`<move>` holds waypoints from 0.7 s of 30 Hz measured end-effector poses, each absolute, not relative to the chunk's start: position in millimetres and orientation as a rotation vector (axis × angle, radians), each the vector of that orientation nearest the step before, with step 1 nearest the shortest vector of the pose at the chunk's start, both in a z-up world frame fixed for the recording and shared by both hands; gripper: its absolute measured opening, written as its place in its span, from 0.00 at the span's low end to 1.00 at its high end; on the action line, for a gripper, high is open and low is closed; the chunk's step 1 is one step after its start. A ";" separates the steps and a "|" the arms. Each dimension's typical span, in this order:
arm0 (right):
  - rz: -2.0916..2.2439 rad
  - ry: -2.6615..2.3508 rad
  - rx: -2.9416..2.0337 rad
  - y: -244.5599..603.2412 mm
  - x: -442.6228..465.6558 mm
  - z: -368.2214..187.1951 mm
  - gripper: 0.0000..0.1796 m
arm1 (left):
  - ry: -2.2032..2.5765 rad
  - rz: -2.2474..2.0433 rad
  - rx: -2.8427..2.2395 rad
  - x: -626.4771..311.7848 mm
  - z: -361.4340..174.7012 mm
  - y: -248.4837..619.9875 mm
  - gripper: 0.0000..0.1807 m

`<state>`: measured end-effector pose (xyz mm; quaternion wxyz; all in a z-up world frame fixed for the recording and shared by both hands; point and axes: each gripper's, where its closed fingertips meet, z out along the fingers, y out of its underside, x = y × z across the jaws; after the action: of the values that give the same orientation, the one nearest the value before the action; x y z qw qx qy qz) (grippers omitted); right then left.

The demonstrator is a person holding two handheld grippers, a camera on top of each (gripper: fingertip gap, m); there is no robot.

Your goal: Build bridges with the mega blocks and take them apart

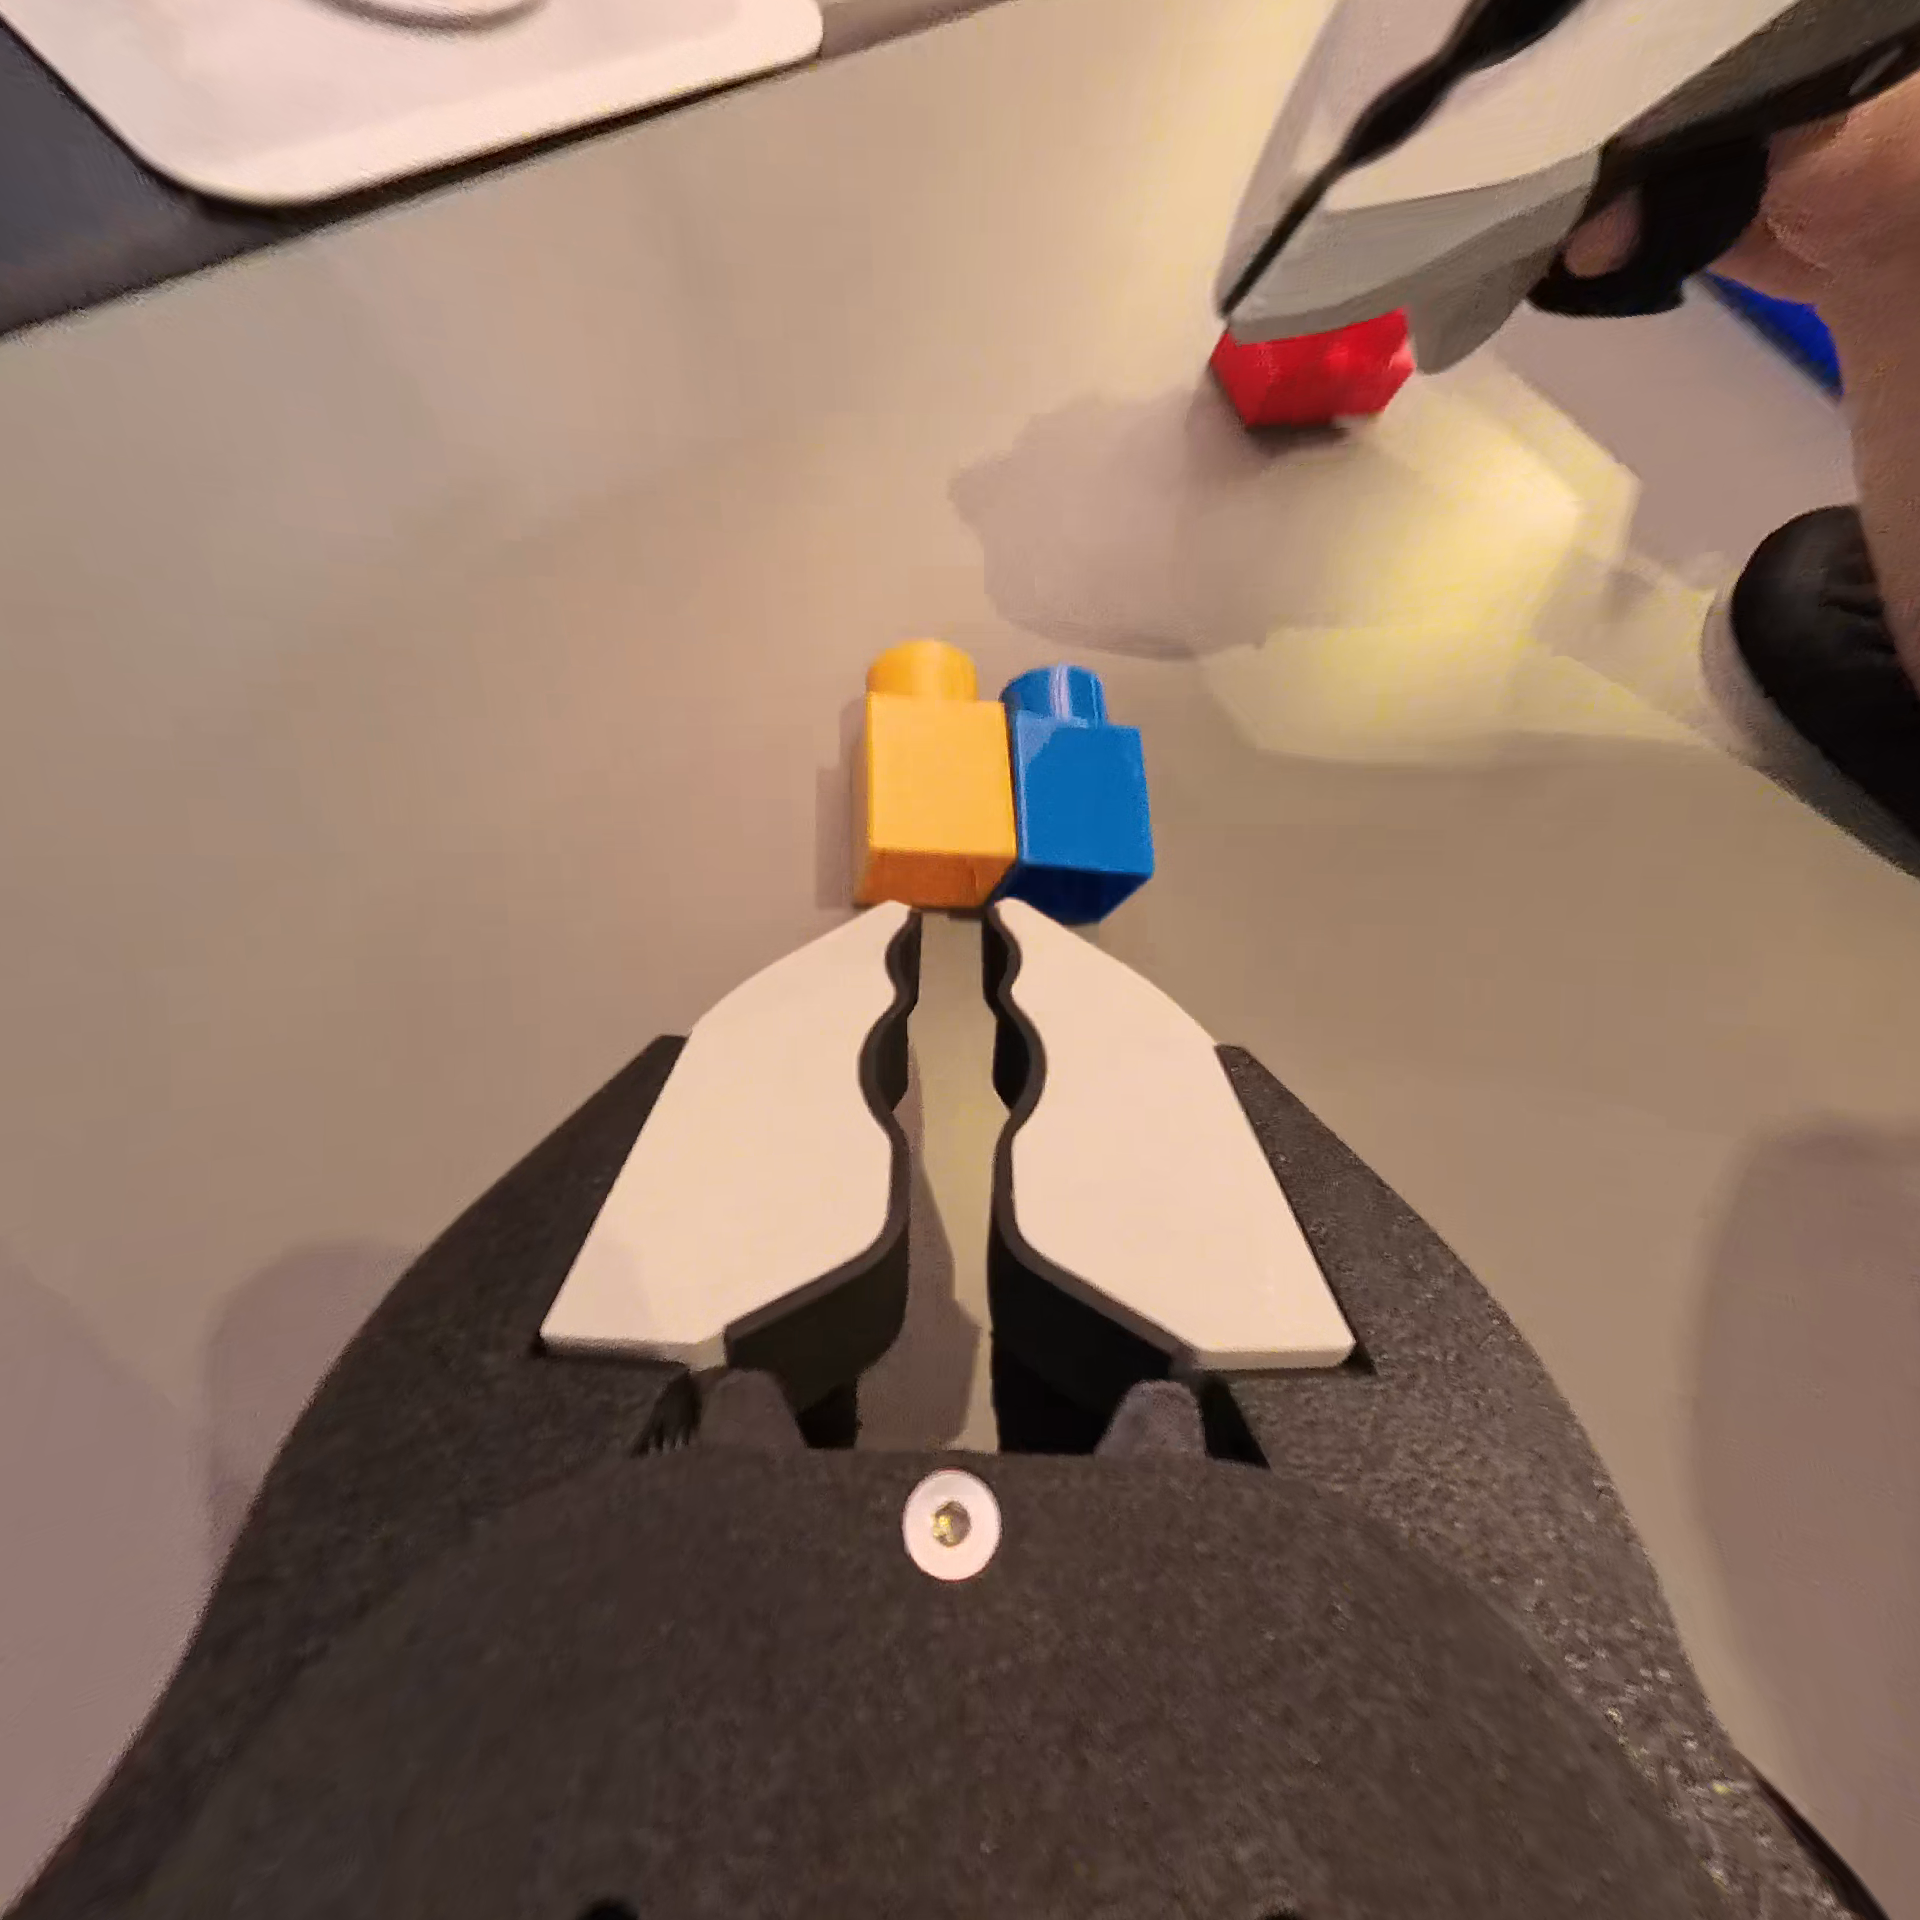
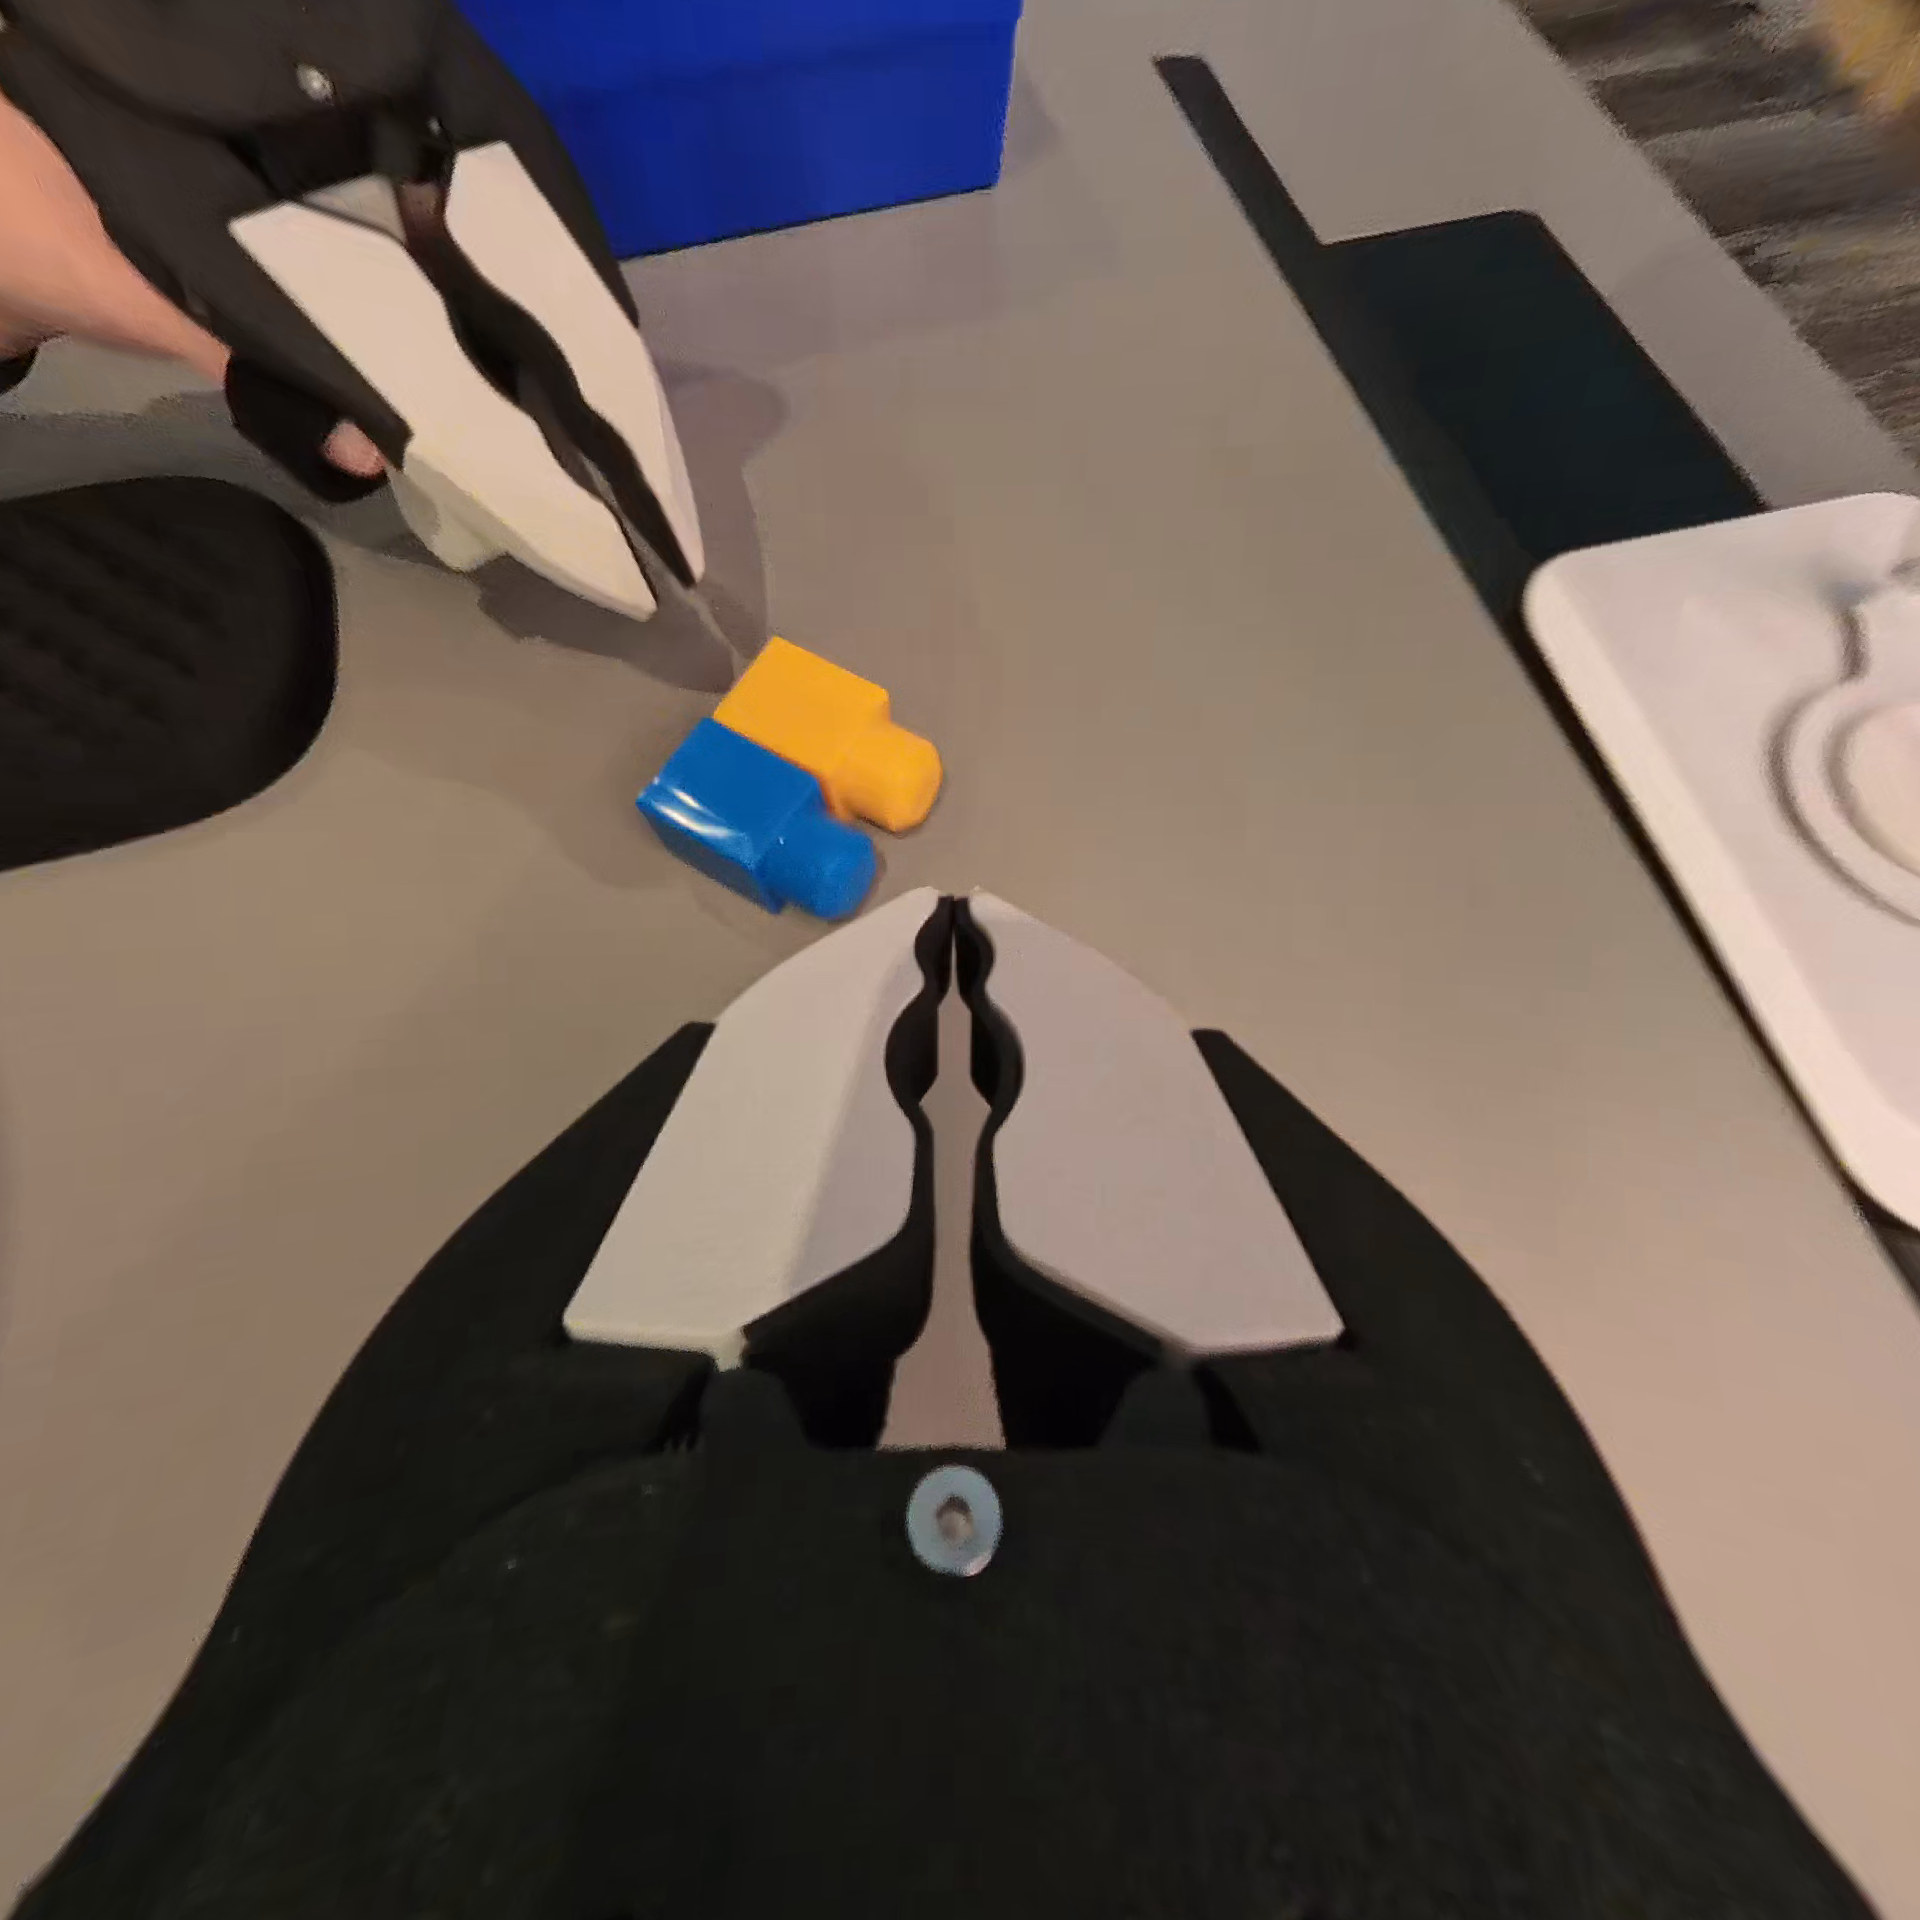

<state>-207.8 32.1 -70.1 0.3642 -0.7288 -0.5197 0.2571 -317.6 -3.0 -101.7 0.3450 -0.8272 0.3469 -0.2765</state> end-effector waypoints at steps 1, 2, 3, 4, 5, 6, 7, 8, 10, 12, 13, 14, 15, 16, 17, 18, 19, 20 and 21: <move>0.655 -1.352 -1.893 32.7 -218.1 -79.7 0.00 | 0.909 -0.706 -2.162 -319.4 -107.2 -5.8 0.05; 0.620 -1.376 -1.912 35.0 -225.1 -90.2 0.00 | 0.920 -0.698 -2.171 -319.5 -111.9 -8.6 0.03; 0.566 -1.397 -1.926 39.9 -229.1 -100.3 0.00 | 0.932 -0.688 -2.176 -318.5 -115.6 -10.3 0.03; 0.518 -1.411 -1.940 45.5 -231.5 -109.4 0.00 | 0.944 -0.669 -2.178 -317.2 -118.7 -10.6 0.03; 0.520 -1.423 -1.959 47.9 -235.1 -117.5 0.00 | 0.954 -0.643 -2.178 -316.5 -120.7 -9.2 0.03; 0.572 -1.435 -1.987 45.5 -239.7 -124.7 0.00 | 0.957 -0.617 -2.173 -316.4 -121.3 -5.7 0.03; 0.639 -1.455 -2.022 39.5 -242.7 -131.1 0.00 | 0.954 -0.597 -2.165 -316.9 -120.5 -0.9 0.03; 0.677 -1.475 -2.050 34.3 -242.9 -135.8 0.00 | 0.947 -0.583 -2.161 -318.4 -119.1 5.2 0.03; 0.652 -1.504 -2.063 29.0 -235.6 -140.7 0.00 | 0.940 -0.576 -2.158 -323.0 -115.4 19.8 0.02; 0.672 -1.553 -2.081 15.2 -228.3 -143.2 0.00 | 0.954 -0.592 -2.152 -324.6 -110.9 33.9 0.01; 0.705 -1.572 -2.089 6.6 -226.8 -143.8 0.00 | 0.984 -0.613 -2.146 -322.5 -109.4 38.2 0.00; 0.758 -1.590 -2.092 -2.9 -228.0 -143.4 0.00 | 1.017 -0.627 -2.143 -319.9 -108.9 41.9 0.00; 0.822 -1.611 -2.088 -13.5 -231.8 -142.3 0.00 | 1.054 -0.641 -2.135 -316.5 -109.2 44.7 0.00; 0.871 -1.632 -2.080 -22.4 -236.8 -141.3 0.00 | 1.095 -0.655 -2.129 -312.8 -110.5 46.2 0.00; 0.892 -1.643 -2.068 -27.7 -242.5 -140.5 0.00 | 1.133 -0.659 -2.131 -310.0 -112.8 47.3 0.00; 0.893 -1.649 -2.058 -30.5 -247.7 -140.1 0.00 | 1.167 -0.658 -2.131 -307.5 -115.3 48.4 0.00; 0.883 -1.655 -2.052 -32.0 -252.0 -139.9 0.00 | 1.193 -0.652 -2.129 -305.7 -117.3 49.5 0.00; 0.866 -1.658 -2.049 -32.4 -255.0 -139.8 0.00 | 1.210 -0.641 -2.128 -304.6 -118.9 50.9 0.00; 0.845 -1.655 -2.049 -31.5 -256.9 -139.8 0.00 | 1.228 -0.634 -2.125 -303.4 -119.9 51.3 0.00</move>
<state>-256.9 -31.5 -139.8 0.1864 -0.7277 -0.5878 0.3002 -303.4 51.3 -119.9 0.2987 -0.7999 0.4624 -0.2388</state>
